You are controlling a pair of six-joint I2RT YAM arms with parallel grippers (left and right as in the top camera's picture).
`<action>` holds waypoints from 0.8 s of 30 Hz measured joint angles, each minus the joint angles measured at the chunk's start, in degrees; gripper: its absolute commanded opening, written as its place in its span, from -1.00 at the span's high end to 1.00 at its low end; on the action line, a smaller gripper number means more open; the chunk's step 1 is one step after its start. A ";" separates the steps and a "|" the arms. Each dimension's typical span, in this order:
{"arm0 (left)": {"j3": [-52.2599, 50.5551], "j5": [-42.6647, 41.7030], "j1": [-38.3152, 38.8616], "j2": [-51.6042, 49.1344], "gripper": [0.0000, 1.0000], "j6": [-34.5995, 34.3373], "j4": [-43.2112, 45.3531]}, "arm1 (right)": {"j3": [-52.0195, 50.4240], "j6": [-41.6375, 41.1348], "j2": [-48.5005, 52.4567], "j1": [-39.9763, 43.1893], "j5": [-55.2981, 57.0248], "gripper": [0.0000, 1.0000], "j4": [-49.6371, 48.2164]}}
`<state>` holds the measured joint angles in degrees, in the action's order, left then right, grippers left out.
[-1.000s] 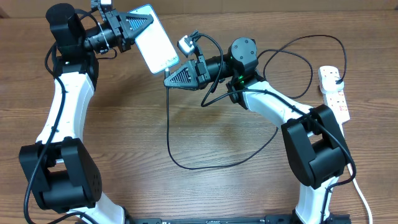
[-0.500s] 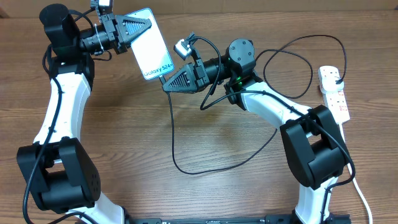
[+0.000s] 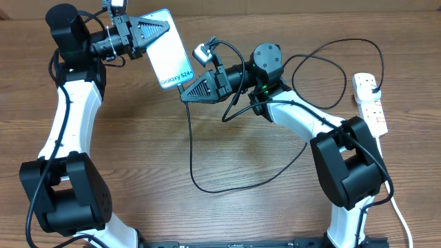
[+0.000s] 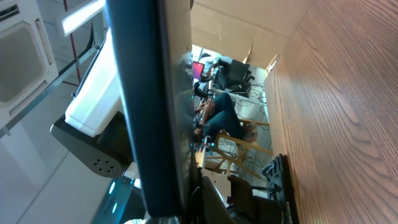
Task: Plug charger to phone and switch on socket
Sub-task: 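Push the plug into the phone's bottom port with the right gripper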
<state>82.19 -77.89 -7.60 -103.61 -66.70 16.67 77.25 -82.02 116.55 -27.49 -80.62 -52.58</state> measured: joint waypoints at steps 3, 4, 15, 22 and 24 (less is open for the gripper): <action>0.02 0.09 0.13 0.00 0.91 0.70 0.09 | -0.02 0.02 0.00 0.00 0.00 0.92 0.07; 0.02 0.09 0.13 0.00 0.91 0.85 0.09 | -0.02 0.00 0.00 0.00 0.02 0.92 0.07; 0.02 0.09 0.13 0.00 0.92 1.11 0.09 | -0.02 -0.02 0.00 0.02 0.09 0.92 0.04; 0.02 0.09 0.13 0.00 0.91 1.18 0.09 | -0.02 -0.07 0.00 0.00 0.22 0.92 0.09; 0.02 0.09 0.13 0.00 0.91 1.31 0.09 | -0.02 -0.04 0.00 0.00 0.24 0.92 0.09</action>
<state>82.21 -77.80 -7.46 -103.61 -65.39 16.75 77.23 -82.06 116.55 -27.49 -80.38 -52.49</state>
